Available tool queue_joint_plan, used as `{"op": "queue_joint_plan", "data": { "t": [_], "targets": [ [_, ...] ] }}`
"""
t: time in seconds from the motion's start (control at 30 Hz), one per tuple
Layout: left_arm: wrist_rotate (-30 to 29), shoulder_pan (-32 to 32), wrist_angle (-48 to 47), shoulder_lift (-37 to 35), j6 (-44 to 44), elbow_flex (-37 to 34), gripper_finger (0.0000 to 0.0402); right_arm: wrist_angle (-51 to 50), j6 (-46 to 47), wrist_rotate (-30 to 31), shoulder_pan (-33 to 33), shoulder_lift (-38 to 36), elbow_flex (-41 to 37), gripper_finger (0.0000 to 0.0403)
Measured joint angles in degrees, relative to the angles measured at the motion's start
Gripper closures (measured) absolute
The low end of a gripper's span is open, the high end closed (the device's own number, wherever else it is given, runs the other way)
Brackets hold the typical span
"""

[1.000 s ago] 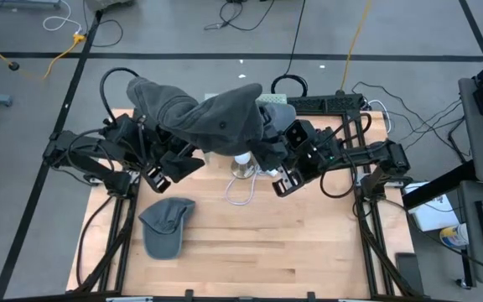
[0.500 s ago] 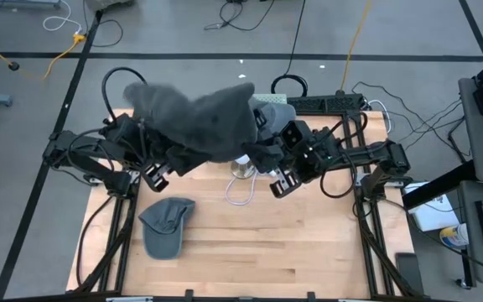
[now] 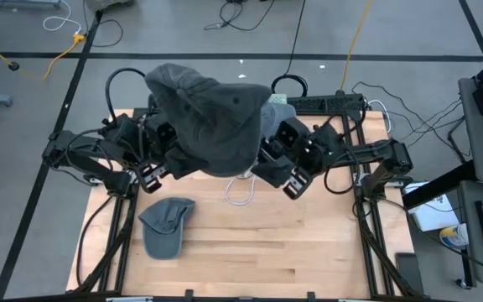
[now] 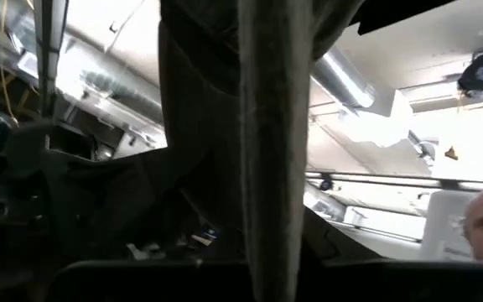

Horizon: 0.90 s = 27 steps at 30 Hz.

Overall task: Pick & Place hat
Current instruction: Put the right black cap on the shelf

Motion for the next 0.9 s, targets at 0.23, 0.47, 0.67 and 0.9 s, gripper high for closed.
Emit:
{"op": "queue_joint_plan", "data": {
  "t": [0.23, 0.47, 0.67, 0.9],
  "targets": [
    [1.62, 0.02, -3.86, -0.47, -4.62, 0.0, 0.0392, -14.73, 7.88, -1.79, -1.2, -3.4, -0.09, 0.0152],
    [1.31, 0.33, -13.66, -2.29, -7.54, 0.0, 0.0393, -24.52, 8.55, -1.92, -0.6, -7.19, -0.1, 0.0151],
    [1.16, 0.28, -18.54, -3.92, -8.96, 0.0, 0.039, -35.83, 8.44, -1.5, -0.26, -11.16, -0.11, 0.0164],
    [0.05, 0.33, -21.45, -5.0, -8.92, 0.0, 0.039, -41.57, 8.53, 1.05, -0.24, -13.27, -0.09, 0.0192]
  ]
}}
